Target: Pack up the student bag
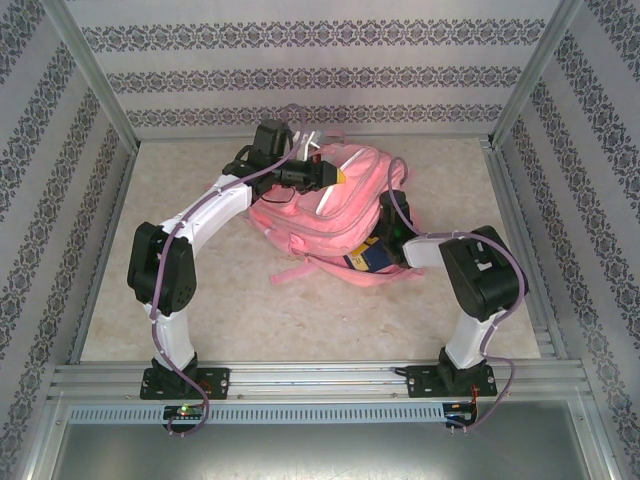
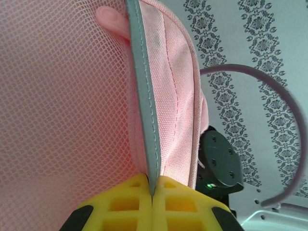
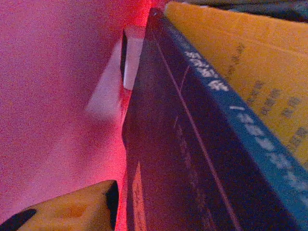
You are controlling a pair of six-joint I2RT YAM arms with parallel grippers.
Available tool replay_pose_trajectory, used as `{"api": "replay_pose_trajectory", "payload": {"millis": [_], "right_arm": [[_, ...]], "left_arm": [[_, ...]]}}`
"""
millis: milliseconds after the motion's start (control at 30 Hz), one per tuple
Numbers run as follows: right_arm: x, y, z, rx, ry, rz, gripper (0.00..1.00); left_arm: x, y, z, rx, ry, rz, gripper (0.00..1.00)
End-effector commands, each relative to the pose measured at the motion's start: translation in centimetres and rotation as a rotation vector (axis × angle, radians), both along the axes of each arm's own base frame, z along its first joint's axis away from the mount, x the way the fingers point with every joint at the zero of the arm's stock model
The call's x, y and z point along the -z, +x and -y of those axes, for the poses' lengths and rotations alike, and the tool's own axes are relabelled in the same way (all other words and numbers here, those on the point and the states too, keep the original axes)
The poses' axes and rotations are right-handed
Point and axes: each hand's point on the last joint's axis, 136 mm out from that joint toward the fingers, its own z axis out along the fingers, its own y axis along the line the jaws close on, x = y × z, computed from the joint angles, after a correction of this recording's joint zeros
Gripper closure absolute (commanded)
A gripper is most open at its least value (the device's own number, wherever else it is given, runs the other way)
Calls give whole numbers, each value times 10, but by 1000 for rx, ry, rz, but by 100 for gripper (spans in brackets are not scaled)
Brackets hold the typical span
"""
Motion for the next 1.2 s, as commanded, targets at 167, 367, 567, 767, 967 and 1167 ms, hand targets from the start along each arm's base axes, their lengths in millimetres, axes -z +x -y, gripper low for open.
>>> {"api": "replay_pose_trajectory", "payload": {"millis": [167,367,567,767,967,1167], "right_arm": [[-27,-28,25,12,-95,109,17],[10,-56,56,23,-90,-94,11],[9,-82,76,25,-167,-80,11],[5,-115,123,169,-319,-96,23],[-9,-145,192,411,-495,-100,45],[-4,-154,218,496,-544,-172,56]], "left_arm": [[-51,12,-17,-53,-126,112,100],[-45,22,-25,-89,-113,107,100],[-35,25,-28,-109,-84,94,100],[-18,21,-30,-126,-67,69,100],[17,-3,-17,-109,47,53,100],[59,-16,-5,-121,126,8,100]]}}
